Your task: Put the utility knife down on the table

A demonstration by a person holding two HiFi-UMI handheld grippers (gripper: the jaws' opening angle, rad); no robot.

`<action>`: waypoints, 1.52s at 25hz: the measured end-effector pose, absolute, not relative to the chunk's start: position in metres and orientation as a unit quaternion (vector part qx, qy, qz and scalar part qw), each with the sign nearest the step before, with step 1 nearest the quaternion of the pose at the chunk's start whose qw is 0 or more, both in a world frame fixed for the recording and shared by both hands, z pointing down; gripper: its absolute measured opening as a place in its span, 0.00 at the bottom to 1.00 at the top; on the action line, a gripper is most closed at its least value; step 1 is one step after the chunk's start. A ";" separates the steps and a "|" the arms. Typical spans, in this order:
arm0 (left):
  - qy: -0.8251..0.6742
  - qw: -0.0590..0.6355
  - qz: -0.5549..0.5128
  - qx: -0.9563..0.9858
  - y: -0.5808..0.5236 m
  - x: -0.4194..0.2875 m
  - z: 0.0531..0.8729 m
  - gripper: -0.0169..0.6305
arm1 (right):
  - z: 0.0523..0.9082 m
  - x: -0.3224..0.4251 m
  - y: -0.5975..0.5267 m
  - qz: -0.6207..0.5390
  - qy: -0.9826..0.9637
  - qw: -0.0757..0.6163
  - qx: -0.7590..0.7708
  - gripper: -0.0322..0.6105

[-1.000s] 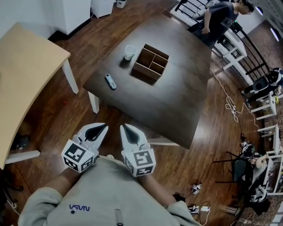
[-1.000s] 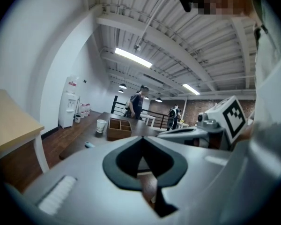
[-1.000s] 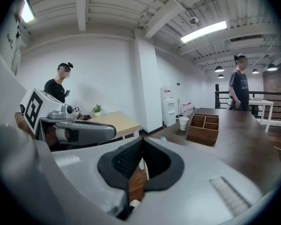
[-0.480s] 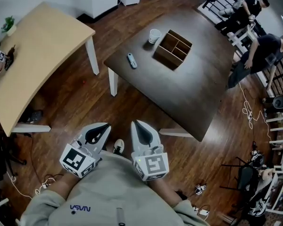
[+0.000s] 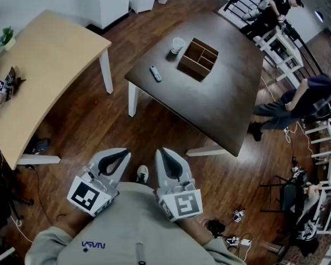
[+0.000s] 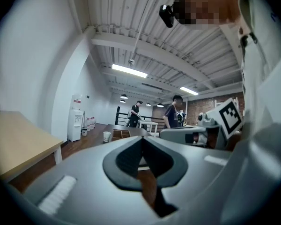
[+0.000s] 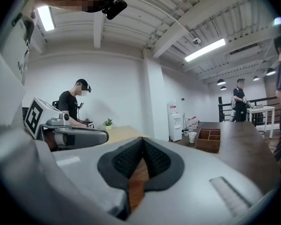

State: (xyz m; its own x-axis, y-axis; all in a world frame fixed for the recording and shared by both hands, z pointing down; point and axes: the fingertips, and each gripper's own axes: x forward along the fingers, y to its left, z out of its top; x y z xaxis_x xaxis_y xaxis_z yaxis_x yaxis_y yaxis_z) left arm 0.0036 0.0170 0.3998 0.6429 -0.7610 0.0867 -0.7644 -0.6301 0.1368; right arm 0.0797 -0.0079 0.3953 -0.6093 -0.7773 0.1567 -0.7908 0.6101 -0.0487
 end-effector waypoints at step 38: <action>-0.407 0.074 0.005 0.911 0.120 -0.030 0.429 0.03 | 0.431 0.023 0.109 0.055 -0.895 0.062 0.437 0.05</action>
